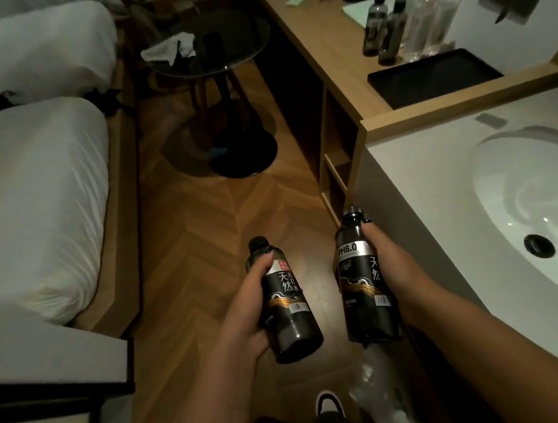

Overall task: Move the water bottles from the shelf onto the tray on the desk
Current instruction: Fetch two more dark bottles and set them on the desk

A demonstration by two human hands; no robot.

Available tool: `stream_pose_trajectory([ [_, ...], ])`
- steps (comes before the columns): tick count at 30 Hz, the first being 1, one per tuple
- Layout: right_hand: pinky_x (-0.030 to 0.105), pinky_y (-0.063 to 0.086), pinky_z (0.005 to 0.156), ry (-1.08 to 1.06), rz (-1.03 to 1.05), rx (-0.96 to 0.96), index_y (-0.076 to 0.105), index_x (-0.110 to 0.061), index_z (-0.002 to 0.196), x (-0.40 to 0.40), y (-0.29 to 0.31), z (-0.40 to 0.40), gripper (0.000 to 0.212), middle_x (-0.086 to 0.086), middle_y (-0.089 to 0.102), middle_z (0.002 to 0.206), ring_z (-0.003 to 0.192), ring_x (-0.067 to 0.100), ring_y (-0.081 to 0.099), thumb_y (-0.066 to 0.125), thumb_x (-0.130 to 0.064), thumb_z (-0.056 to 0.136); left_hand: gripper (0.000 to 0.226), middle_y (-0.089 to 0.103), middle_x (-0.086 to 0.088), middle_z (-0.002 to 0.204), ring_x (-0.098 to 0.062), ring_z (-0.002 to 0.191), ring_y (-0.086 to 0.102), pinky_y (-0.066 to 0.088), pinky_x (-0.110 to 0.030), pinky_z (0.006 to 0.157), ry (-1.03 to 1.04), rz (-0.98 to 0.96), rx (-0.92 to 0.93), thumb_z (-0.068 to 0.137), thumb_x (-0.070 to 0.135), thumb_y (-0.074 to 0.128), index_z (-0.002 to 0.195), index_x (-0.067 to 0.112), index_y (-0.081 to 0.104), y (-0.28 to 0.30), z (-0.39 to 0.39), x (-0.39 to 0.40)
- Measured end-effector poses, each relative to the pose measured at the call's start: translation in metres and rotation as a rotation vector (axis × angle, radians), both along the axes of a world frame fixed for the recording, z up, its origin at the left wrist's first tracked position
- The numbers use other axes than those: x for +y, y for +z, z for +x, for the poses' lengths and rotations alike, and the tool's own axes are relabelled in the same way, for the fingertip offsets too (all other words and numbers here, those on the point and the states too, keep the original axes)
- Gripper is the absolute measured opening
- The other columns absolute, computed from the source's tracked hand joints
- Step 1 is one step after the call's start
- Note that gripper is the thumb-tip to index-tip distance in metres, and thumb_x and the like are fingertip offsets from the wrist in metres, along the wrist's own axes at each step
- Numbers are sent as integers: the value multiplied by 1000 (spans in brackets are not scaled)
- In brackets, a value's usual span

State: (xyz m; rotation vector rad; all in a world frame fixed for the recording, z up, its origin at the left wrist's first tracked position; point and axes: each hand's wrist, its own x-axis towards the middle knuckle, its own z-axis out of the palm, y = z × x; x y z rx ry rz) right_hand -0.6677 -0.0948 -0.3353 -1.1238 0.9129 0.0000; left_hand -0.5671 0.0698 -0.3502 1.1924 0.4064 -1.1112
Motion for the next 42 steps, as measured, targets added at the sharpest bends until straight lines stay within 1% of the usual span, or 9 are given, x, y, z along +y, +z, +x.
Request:
stream_pose_trajectory([
  [4, 43, 51, 78, 18, 9, 2, 60, -4, 111, -23, 1, 48, 65, 20, 65, 90, 79, 33, 62, 48, -61, 82, 48, 61, -12, 75, -25, 66, 60, 51, -36, 69, -5, -9, 38, 76, 45, 68, 103, 6, 59, -5, 48, -23],
  [9, 37, 51, 71, -15, 19, -6, 60, -7, 99, -44, 4, 111, 51, 17, 61, 83, 73, 31, 61, 47, -55, 87, 52, 62, -13, 73, -26, 64, 62, 52, -37, 70, -82, -24, 60, 71, 44, 70, 103, 5, 59, -12, 121, -51],
  [13, 38, 49, 72, -103, 54, 20, 59, -9, 97, -62, 7, 168, 51, 15, 60, 79, 70, 29, 59, 51, -58, 85, 53, 63, -13, 75, -26, 65, 61, 52, -37, 70, -155, -49, 25, 72, 44, 69, 105, 5, 59, -10, 192, -80],
  [18, 34, 51, 69, -187, 45, 27, 58, -12, 101, -92, 9, 232, 50, 16, 61, 84, 71, 29, 61, 46, -58, 87, 49, 65, -12, 73, -27, 70, 62, 51, -41, 82, -222, -40, 1, 74, 42, 70, 104, 4, 60, -1, 274, -120],
  [22, 33, 51, 69, -231, 9, 8, 57, -13, 99, -123, 11, 275, 48, 15, 62, 84, 72, 28, 63, 42, -57, 89, 49, 63, -11, 69, -25, 64, 62, 52, -37, 72, -256, -31, -9, 75, 42, 69, 104, 4, 60, 4, 326, -158],
  [33, 34, 50, 67, -316, 23, 32, 59, -12, 94, -253, -1, 371, 48, 13, 65, 78, 66, 27, 62, 43, -57, 88, 49, 63, -13, 76, -26, 69, 61, 52, -36, 74, -323, 12, 10, 75, 44, 69, 103, 4, 60, 3, 430, -298],
  [37, 29, 51, 56, -363, 88, 27, 59, -12, 93, -304, 0, 396, 46, 9, 66, 66, 56, 23, 62, 43, -55, 89, 52, 64, -14, 78, -26, 69, 63, 53, -36, 69, -344, 22, 13, 75, 44, 69, 108, 5, 60, 6, 461, -349],
  [39, 26, 51, 50, -402, 101, 21, 57, -14, 94, -328, 4, 406, 41, 9, 65, 68, 55, 21, 61, 43, -53, 91, 48, 63, -13, 77, -25, 68, 63, 53, -35, 67, -335, 13, 9, 77, 44, 68, 106, 6, 60, 9, 474, -375],
  [42, 29, 51, 57, -466, 135, 21, 56, -14, 101, -360, 9, 420, 44, 13, 63, 77, 61, 25, 61, 45, -55, 89, 45, 63, -13, 77, -25, 67, 62, 53, -34, 65, -380, 10, 3, 78, 43, 67, 104, 7, 59, 14, 490, -415],
])
